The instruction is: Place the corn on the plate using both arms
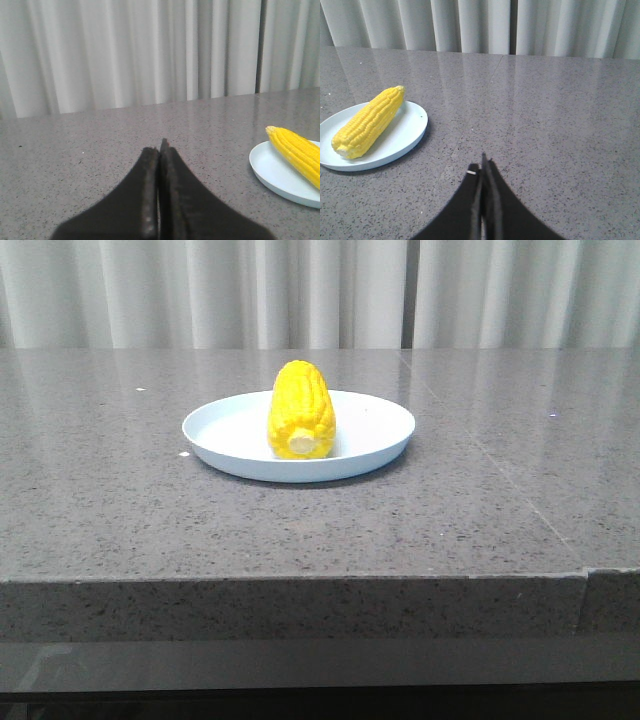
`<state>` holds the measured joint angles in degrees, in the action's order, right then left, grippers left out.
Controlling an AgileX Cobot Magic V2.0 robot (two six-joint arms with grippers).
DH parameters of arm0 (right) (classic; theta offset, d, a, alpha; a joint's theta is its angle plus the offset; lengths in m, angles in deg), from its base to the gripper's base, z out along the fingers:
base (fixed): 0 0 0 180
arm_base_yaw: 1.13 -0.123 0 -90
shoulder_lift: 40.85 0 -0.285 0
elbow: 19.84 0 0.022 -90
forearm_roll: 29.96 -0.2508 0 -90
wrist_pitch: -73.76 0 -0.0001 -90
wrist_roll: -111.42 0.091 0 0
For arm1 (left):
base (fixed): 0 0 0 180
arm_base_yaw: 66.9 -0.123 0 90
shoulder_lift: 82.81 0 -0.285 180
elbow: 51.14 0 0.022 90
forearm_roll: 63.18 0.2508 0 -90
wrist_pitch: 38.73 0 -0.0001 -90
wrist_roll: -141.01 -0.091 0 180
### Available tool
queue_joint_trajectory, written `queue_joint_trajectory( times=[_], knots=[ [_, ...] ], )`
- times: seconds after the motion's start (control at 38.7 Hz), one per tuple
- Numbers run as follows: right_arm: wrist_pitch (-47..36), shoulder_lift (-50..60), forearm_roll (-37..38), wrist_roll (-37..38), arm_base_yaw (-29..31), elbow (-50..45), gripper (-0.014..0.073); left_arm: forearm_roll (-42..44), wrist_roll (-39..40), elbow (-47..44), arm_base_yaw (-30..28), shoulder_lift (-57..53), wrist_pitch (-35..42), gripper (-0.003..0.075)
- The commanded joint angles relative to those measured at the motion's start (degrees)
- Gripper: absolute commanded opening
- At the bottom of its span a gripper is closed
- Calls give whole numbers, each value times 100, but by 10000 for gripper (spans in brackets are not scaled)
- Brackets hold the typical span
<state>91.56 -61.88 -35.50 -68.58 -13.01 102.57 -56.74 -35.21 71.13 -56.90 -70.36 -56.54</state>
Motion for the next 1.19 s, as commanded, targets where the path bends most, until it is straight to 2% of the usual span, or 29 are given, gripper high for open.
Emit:
queue_joint_trajectory(
  times=[0.0, 0.1, 0.23, 0.47, 0.52, 1.16],
  knots=[
    [-515, -45, 46, -56, 27, 134, -18, -409, -378, -192, -171, -113, 722, -20],
    [-515, -45, 46, -56, 27, 134, -18, -831, -640, -627, -507, -444, 805, -20],
    [-505, -51, 46, -56, 27, 134, -18, -827, -640, -1173, -871, -590, 1067, -20],
    [-499, -51, 46, -56, 27, 134, -18, -827, -605, -2000, -1098, -605, 1354, -20],
    [-495, -51, 46, -56, 27, 134, -18, -836, -605, -1994, -1098, -605, 1171, -20],
    [-480, -51, 46, -56, 27, 134, -18, -836, -605, -1994, -1098, -595, 1180, -20]
  ],
)
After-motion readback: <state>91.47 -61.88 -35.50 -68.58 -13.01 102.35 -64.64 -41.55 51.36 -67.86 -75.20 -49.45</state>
